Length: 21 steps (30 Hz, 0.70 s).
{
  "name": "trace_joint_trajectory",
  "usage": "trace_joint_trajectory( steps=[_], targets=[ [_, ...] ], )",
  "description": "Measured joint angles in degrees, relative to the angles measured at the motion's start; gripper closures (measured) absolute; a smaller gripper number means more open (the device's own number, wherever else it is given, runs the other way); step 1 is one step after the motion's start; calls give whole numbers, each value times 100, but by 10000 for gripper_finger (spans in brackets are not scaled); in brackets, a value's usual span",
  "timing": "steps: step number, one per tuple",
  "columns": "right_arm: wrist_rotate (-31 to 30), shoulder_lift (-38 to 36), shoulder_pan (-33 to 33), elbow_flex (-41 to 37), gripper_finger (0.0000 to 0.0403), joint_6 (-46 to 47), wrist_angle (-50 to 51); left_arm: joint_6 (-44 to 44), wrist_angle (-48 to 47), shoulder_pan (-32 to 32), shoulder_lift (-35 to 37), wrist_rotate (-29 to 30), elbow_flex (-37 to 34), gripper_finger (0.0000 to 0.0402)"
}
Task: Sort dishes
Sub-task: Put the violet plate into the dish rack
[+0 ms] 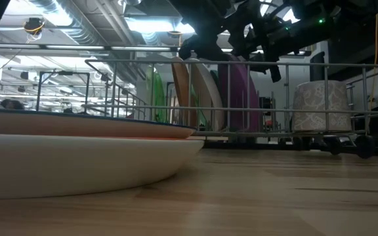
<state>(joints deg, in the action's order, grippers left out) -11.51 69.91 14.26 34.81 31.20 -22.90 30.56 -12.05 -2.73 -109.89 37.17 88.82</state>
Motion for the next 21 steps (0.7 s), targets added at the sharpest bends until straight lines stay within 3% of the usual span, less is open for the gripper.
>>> trace_joint_trajectory(
  steps=[6, 12, 21],
  targets=[
    [-52, -21, 2, -7, 223, -2, -35, 99, -14, 54, 0, -34, 0, 206],
    [-488, -40, 7, -22, 224, -13, 33, 228, -253, -83, 0, -54, 0, 206],
    [-460, -88, 2, -20, 224, 138, 45, 236, -371, -106, 0, -18, 2, 206]
  ],
)
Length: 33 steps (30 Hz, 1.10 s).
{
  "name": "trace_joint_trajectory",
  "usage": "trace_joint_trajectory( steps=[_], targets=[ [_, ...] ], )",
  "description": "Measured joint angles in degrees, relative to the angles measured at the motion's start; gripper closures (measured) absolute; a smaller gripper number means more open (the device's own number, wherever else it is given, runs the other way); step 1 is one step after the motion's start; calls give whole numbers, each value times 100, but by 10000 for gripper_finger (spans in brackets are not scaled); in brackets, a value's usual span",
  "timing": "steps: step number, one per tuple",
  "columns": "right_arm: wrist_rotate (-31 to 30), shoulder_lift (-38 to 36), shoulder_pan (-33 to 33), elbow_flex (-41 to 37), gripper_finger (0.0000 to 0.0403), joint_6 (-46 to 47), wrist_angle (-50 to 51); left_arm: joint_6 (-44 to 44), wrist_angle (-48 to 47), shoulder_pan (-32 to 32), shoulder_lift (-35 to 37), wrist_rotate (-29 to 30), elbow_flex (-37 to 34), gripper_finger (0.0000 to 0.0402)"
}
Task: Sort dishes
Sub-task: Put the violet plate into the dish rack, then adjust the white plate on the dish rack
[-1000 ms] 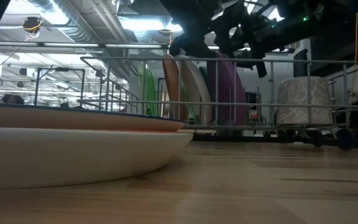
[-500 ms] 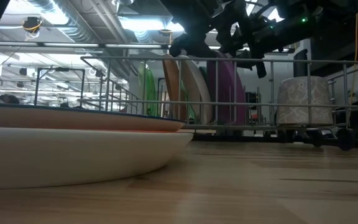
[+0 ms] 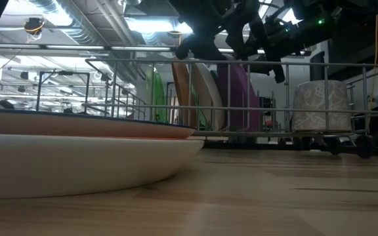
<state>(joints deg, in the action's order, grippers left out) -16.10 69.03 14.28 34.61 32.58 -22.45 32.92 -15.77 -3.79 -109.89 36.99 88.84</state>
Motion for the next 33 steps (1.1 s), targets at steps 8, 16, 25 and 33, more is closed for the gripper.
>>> trace_joint_trajectory(
  steps=[8, 16, 25, 33],
  targets=[
    [-459, -328, 0, 7, 224, -322, -8, -9, -349, -173, 165, 12, 0, 206],
    [-373, -750, 0, 9, 224, -330, 61, -81, -584, -267, 440, 38, 0, 206],
    [571, -1003, -7, 15, 224, -178, 339, -154, -985, -251, 842, 1185, 2, 205],
    [582, -1003, -7, 15, 224, -103, 356, -466, -916, 318, 881, 2112, 2, 205]
  ],
)
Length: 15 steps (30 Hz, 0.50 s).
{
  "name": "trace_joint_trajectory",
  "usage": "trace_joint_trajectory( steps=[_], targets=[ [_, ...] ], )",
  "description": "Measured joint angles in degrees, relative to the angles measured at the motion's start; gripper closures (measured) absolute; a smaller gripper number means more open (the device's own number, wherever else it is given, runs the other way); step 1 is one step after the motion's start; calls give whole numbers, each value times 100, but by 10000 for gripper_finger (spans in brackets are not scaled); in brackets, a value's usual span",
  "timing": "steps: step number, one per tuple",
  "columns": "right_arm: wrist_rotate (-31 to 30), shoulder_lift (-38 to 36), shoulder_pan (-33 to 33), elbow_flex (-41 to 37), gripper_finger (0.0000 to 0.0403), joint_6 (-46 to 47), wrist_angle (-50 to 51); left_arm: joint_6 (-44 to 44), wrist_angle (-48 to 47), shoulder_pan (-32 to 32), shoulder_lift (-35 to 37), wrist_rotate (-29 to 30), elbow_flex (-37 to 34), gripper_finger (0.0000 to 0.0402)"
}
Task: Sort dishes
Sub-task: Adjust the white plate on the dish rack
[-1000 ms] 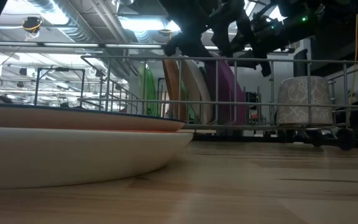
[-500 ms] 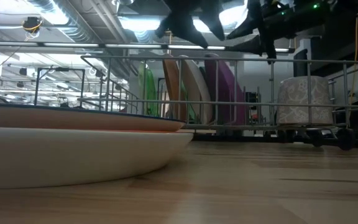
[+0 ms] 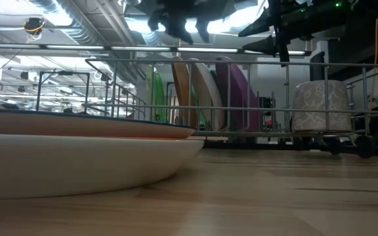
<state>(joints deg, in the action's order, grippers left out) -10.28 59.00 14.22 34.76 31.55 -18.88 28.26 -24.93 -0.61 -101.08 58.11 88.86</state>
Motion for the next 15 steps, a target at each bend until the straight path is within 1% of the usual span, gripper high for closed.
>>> trace_joint_trajectory(
  steps=[6, 11, 15],
  targets=[
    [-74, 0, 7, 0, 223, -26, 196, -14, -21, 526, 0, 5, 0, 205],
    [-92, 0, 7, 0, 224, -33, 370, -15, -57, 787, 0, -366, 0, 205],
    [-107, 0, 7, 0, 223, -33, 410, 8, -380, 873, 0, -431, 0, 205]
  ],
)
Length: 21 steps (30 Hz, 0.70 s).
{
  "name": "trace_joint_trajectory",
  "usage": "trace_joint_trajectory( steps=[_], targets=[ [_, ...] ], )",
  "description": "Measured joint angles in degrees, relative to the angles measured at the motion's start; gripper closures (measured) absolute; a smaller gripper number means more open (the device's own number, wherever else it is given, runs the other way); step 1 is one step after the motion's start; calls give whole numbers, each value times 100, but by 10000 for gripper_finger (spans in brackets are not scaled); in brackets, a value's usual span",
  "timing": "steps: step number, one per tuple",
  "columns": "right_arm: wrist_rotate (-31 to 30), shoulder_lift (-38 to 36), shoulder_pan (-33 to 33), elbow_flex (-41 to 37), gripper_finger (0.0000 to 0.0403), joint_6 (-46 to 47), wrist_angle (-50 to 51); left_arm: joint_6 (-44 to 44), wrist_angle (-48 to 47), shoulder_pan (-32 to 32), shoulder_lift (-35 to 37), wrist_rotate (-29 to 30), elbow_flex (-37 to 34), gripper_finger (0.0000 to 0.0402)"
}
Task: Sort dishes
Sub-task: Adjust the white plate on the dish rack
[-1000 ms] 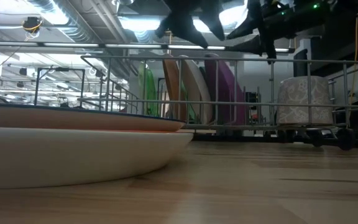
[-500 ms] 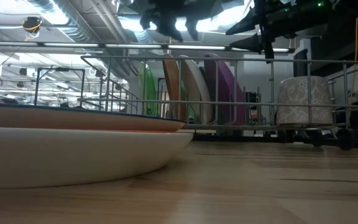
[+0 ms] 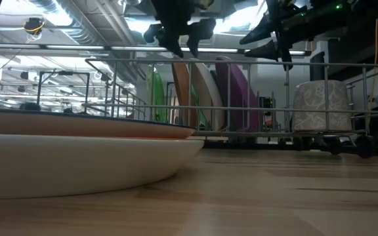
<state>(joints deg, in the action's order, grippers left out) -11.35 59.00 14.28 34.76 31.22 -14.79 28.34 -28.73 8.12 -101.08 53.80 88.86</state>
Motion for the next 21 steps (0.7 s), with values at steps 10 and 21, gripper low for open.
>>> trace_joint_trajectory(
  steps=[10, 21],
  targets=[
    [0, 0, 0, 0, 223, -4, -1, 137, -556, -18, 5, -433, 0, 205],
    [0, 0, 0, 0, 224, -7, -2, 129, -582, -347, 7, -656, 0, 205]
  ],
)
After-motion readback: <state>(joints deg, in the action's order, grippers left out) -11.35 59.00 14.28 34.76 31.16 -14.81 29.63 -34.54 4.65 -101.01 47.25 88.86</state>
